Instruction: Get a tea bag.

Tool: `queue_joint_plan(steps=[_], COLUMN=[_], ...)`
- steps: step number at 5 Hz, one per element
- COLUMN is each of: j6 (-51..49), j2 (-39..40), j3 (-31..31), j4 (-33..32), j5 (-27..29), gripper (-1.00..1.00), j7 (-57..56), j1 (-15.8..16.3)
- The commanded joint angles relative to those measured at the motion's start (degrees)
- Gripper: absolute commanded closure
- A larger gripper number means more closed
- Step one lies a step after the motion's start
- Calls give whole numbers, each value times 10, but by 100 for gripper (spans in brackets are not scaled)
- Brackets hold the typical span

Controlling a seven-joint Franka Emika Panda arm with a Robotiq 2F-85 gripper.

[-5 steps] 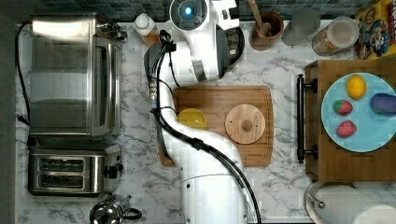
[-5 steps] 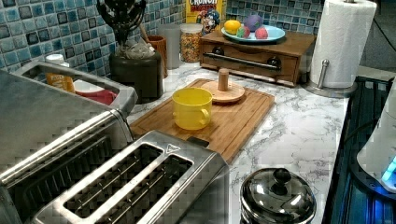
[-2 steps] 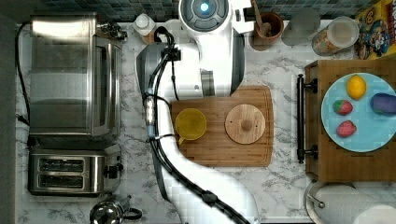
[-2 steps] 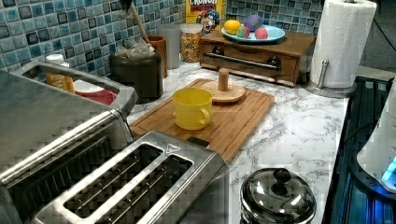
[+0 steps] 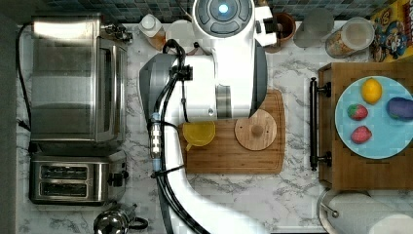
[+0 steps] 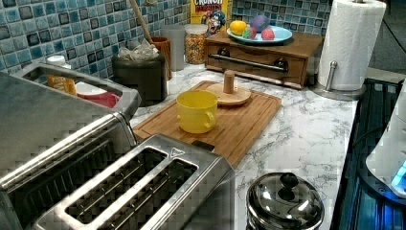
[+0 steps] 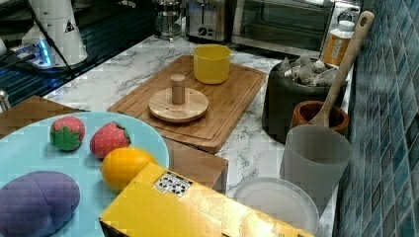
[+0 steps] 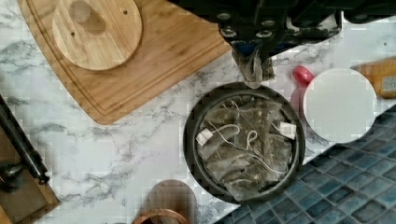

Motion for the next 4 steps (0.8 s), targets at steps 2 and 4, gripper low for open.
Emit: queue_joint_plan(steps=[2, 4], j6=[52, 52], j2=[-111, -111], j3=[11, 14], j4=[-205, -205], j5=[12, 12], gripper=[100, 100], j7=[-63, -63], j1=[0, -2])
